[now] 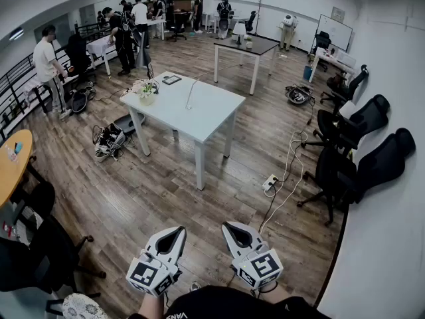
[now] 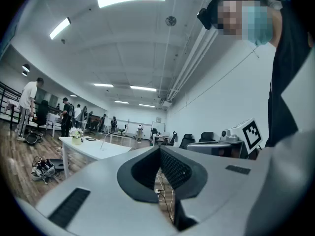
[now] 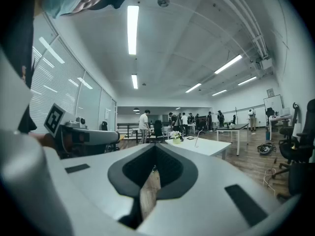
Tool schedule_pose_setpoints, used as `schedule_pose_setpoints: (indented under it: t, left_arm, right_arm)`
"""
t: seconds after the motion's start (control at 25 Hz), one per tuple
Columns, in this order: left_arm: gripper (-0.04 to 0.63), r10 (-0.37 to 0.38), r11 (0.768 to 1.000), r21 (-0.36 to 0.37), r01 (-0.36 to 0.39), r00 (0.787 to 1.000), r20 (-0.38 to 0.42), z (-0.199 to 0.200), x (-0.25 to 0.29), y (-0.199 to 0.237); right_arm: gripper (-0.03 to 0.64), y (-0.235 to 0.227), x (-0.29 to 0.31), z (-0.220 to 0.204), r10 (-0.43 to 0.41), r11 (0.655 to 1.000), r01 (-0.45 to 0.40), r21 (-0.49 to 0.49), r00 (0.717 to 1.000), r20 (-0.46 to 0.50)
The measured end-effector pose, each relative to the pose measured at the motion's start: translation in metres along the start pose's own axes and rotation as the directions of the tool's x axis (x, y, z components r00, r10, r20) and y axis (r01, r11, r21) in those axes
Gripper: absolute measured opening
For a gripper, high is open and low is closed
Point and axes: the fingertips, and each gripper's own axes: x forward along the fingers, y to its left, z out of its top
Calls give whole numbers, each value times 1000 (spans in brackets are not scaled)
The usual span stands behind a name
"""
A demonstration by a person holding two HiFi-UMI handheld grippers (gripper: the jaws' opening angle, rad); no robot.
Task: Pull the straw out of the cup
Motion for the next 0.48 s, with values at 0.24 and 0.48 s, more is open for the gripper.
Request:
schedule_pose_setpoints:
  t: [0.24, 0.48]
  left_arm:
    - [2, -9, 1000, -13, 9, 1000, -3, 0, -2, 20]
    - [2, -12, 999, -38, 12, 1000, -1, -1, -14, 42]
  right_arm:
    - [17, 10, 21, 2, 11, 1000, -11, -17, 1000, 12]
    - [17, 24, 38, -1, -14, 1000, 14, -21, 1000, 14]
